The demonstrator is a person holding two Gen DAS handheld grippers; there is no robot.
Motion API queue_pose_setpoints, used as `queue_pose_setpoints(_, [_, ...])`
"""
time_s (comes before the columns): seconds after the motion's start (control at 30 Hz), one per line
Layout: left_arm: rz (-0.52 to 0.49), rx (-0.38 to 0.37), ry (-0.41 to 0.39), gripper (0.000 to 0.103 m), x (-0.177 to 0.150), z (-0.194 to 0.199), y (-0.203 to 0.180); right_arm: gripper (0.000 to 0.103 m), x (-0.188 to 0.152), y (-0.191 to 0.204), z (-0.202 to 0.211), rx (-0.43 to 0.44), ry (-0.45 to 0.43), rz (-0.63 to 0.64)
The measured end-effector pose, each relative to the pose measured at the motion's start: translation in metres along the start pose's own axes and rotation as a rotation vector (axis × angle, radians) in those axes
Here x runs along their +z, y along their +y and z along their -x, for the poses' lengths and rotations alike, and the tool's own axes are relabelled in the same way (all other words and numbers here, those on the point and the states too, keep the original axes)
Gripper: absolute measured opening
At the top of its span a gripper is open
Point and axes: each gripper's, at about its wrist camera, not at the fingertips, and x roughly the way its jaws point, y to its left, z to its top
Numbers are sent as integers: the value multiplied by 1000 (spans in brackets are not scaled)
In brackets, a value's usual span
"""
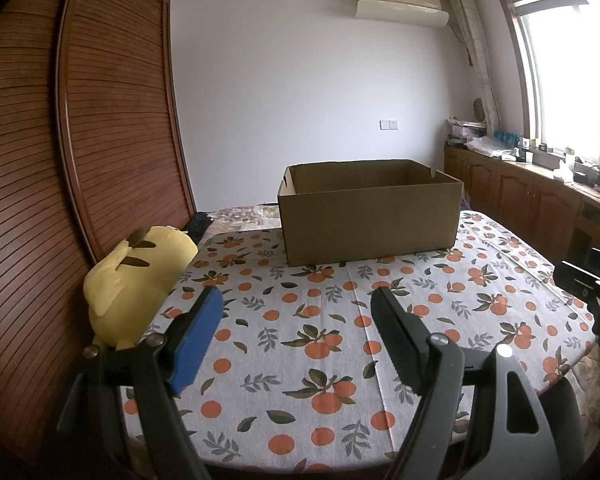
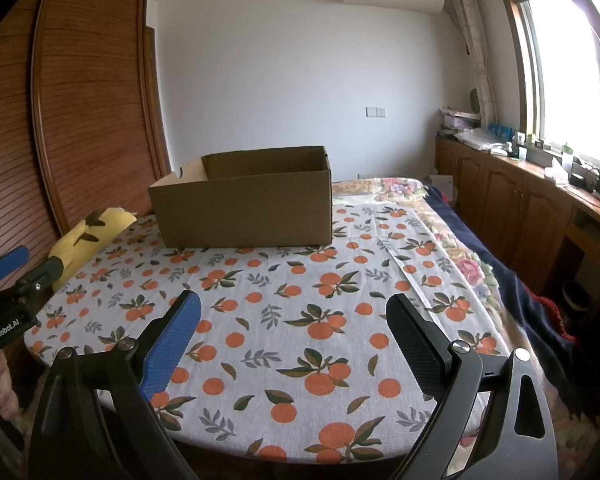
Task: Organize snacks
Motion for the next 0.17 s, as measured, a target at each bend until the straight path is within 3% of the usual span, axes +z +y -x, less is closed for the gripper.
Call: queue_pose_setpoints(0.17, [1, 1, -1, 77, 0, 0, 0, 95, 0, 0, 0, -1, 0, -1])
